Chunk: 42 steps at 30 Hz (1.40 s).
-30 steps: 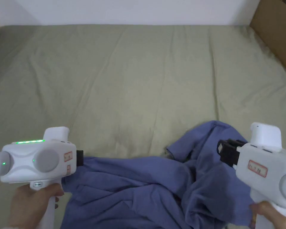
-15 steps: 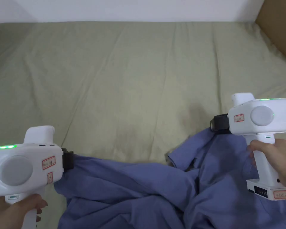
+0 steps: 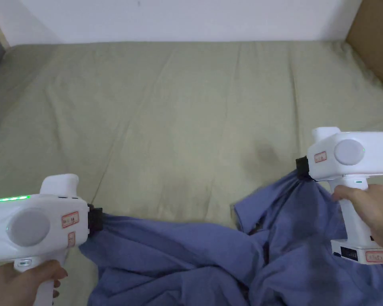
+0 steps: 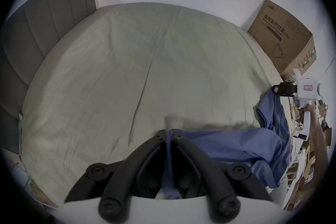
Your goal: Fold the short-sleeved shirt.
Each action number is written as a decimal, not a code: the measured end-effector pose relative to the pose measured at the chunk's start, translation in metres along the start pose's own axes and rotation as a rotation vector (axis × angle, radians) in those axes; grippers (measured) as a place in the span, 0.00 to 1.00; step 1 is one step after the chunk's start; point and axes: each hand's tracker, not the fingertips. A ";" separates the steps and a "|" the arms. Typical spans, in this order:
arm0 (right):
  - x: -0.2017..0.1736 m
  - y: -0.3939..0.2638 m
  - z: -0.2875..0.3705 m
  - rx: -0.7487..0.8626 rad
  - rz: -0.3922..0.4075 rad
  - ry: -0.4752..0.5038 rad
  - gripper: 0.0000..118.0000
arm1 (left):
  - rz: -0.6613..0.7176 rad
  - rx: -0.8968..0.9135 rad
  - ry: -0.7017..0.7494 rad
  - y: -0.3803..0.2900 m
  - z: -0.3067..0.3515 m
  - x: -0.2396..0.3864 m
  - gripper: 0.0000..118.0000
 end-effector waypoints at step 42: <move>0.000 0.341 0.428 0.808 -0.161 -0.129 0.08 | -0.127 0.819 0.237 0.424 0.301 0.057 0.02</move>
